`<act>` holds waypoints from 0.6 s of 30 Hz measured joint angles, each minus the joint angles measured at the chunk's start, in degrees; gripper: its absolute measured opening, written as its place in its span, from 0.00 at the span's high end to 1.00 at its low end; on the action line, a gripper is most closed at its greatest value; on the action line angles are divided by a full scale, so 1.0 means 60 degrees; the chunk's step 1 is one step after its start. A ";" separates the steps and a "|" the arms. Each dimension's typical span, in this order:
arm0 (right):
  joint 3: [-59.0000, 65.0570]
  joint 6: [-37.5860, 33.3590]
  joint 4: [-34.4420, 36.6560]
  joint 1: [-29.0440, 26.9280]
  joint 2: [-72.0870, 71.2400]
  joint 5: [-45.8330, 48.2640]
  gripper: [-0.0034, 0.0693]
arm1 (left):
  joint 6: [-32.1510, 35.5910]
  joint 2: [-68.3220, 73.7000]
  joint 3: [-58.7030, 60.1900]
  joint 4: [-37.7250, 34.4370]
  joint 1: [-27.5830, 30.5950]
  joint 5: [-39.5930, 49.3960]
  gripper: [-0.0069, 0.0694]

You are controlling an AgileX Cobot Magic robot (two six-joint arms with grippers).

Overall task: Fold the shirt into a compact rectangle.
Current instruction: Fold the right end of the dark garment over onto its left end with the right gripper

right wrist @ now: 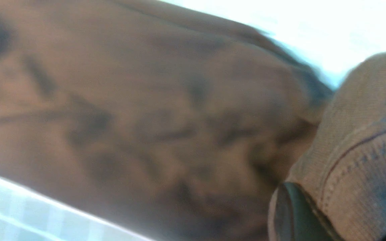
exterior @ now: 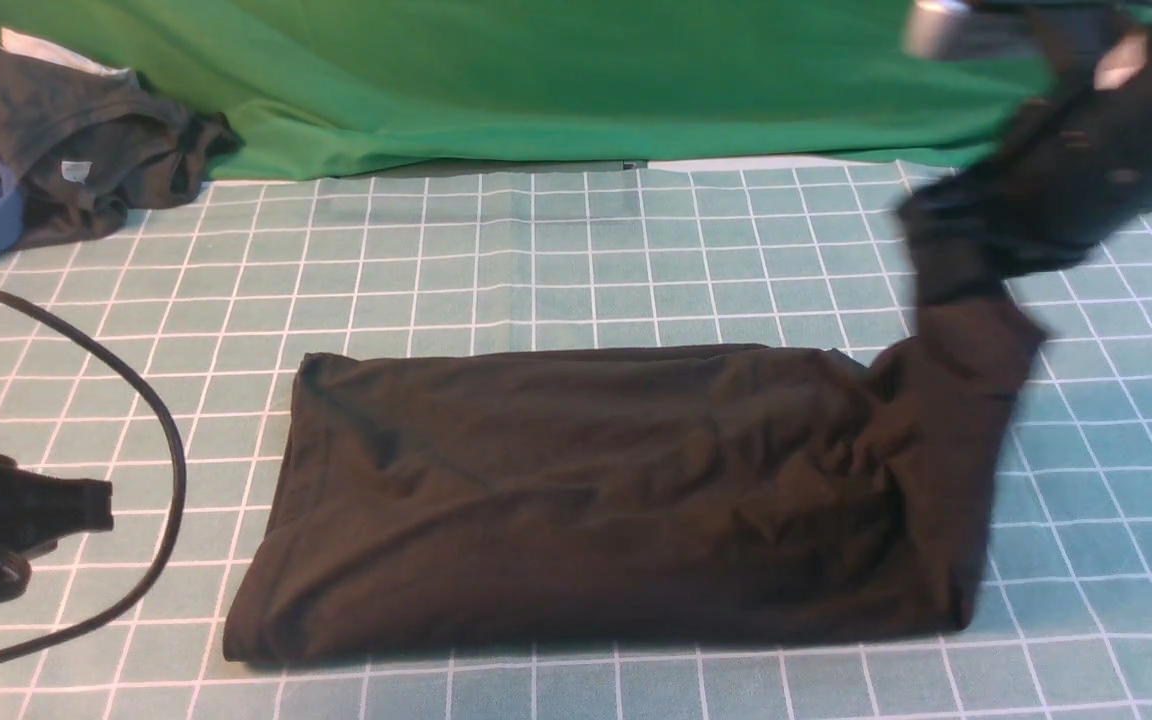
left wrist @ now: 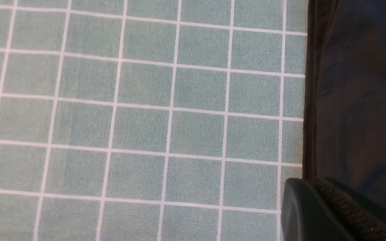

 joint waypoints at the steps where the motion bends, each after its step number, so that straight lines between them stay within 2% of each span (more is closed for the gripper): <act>1: 0.0000 0.0055 0.0158 0.0193 0.0061 -0.0153 0.86 | 0.0000 0.0000 0.0000 -0.0067 0.0020 0.0012 0.90; 5: -0.0018 0.0249 0.1110 0.1346 0.0612 -0.1284 0.86 | 0.0045 0.0000 0.0000 -0.0511 0.0040 0.0012 0.90; 9: -0.0068 0.0267 0.1675 0.2100 0.1213 -0.1978 0.86 | 0.0087 0.0000 0.0000 -0.0667 0.0040 0.0012 0.90; 18: -0.1350 0.0311 0.1940 0.3565 0.2634 -0.2414 0.86 | 0.0130 0.0000 0.0000 -0.0688 0.0040 0.0012 0.90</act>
